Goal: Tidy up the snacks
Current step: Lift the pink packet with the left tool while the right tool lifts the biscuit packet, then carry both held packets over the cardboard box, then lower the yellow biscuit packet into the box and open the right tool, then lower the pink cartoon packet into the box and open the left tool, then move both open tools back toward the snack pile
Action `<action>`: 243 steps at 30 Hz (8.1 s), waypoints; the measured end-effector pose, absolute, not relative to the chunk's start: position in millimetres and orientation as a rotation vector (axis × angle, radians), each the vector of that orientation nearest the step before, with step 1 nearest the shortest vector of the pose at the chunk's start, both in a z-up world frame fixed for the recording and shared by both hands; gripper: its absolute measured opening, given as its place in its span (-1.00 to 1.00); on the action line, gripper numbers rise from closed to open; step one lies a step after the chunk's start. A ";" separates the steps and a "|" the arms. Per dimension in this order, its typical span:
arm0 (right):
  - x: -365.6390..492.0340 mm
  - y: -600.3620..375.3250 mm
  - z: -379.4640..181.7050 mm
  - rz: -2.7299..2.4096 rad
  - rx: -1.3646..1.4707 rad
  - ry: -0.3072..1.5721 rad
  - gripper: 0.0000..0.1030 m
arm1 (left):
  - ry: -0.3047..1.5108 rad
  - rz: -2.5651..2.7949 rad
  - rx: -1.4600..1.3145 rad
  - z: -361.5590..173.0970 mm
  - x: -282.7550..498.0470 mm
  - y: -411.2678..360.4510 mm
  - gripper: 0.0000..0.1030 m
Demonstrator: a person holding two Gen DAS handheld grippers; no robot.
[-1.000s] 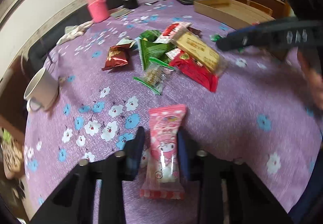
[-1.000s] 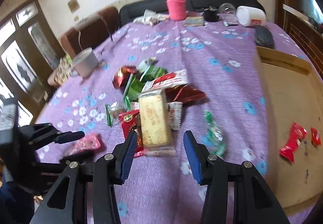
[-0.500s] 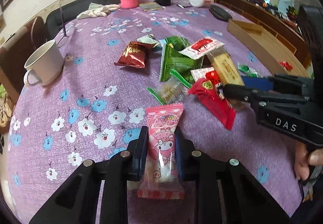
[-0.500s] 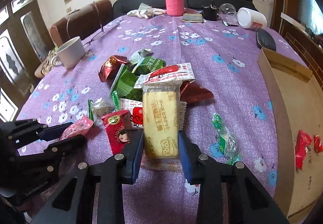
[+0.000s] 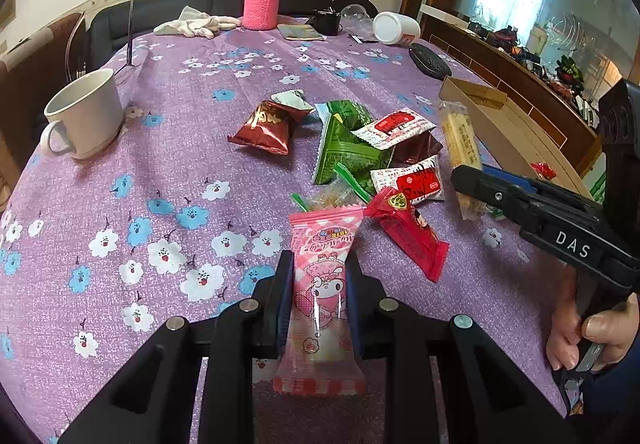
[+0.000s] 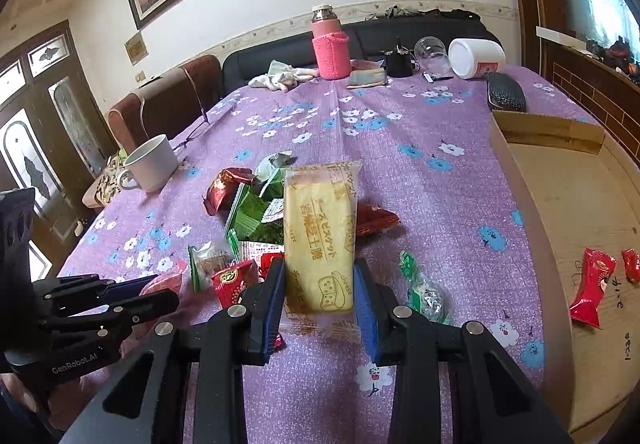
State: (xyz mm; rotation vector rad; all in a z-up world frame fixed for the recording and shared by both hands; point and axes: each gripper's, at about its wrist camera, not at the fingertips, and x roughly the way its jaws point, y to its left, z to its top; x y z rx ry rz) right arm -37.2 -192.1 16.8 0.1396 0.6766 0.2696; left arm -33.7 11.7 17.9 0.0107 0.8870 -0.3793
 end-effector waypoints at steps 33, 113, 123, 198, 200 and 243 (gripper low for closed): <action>-30.9 -204.2 16.5 0.268 0.180 0.675 -0.30 | 0.888 -0.374 -0.009 17.9 -29.0 15.4 -0.56; -118.8 -437.5 26.7 -0.138 0.555 0.552 -0.31 | 0.892 -0.793 0.118 55.8 -39.3 -270.8 -0.56; -102.7 -434.9 19.1 -0.180 0.475 0.596 -0.31 | 0.862 -0.828 0.165 35.8 -48.2 -288.0 -0.55; -137.4 -420.1 58.2 -0.076 0.469 0.450 0.99 | 0.732 -0.818 0.149 46.6 -60.9 -268.7 -0.23; -139.3 -422.2 58.4 -0.076 0.487 0.450 0.96 | 0.723 -0.814 0.152 47.4 -61.9 -269.1 -0.19; -125.9 -344.5 74.9 0.170 0.460 0.558 0.62 | 0.797 -0.556 0.022 79.6 -57.2 -99.4 0.11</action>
